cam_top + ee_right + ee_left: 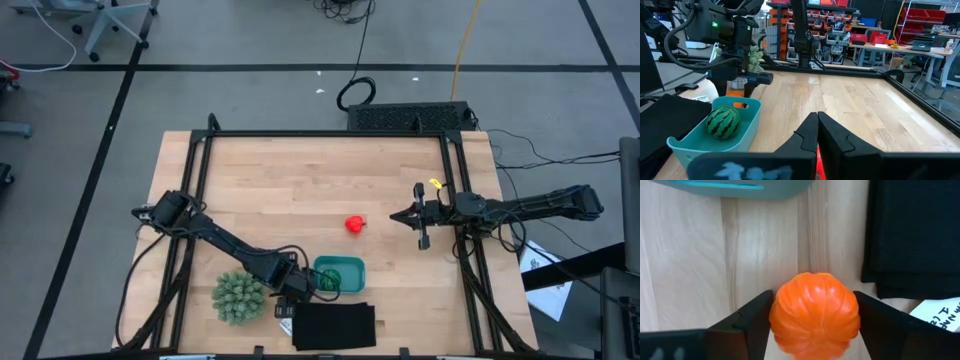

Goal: Pick and placing Produce into tupperware
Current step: Put the orange pumpkin into the blue bin

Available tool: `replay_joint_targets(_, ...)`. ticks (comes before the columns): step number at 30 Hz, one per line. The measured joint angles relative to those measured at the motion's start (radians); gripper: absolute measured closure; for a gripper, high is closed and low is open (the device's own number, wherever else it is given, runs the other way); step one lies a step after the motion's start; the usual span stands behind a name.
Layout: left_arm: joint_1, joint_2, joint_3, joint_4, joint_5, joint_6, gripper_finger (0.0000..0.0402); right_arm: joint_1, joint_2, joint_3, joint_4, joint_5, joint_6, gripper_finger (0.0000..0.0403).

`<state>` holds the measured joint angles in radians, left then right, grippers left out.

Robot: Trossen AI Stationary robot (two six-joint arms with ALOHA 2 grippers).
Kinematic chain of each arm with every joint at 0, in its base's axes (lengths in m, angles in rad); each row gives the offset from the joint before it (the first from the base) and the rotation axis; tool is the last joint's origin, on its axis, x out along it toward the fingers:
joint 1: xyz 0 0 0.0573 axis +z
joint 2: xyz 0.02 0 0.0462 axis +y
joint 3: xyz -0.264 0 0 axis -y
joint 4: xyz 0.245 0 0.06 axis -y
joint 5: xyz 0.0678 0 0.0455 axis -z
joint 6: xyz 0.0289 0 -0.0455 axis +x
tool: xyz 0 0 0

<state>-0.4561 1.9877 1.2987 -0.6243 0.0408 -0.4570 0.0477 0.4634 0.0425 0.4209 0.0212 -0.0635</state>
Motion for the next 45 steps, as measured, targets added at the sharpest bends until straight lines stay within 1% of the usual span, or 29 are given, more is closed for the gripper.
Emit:
replay_joint_targets(3,0.000,0.000,0.000,0.000,0.004,0.000,0.0159,0.000,0.000,0.000,0.000,0.000,0.000,0.0403)
replay_joint_targets(10,0.007,-0.009,-0.001,-0.006,0.011,0.025,0.0132,0.000,0.000,0.000,0.000,0.000,0.000,0.0403)
replay_joint_targets(15,0.019,-0.054,-0.003,-0.019,0.030,0.036,0.0132,0.000,0.000,0.000,0.000,0.000,0.000,0.0403)
replay_joint_targets(22,0.046,-0.140,-0.002,-0.073,0.017,0.054,0.0151,0.000,0.001,0.000,-0.002,0.000,0.000,0.0403)
replay_joint_targets(35,0.074,-0.258,-0.001,-0.191,-0.001,0.123,0.0141,0.000,0.004,0.000,-0.003,0.000,0.000,0.0403)
replay_joint_targets(45,0.114,-0.317,0.000,-0.227,-0.017,0.196,0.0140,0.000,0.005,0.000,-0.004,0.000,0.000,0.0403)
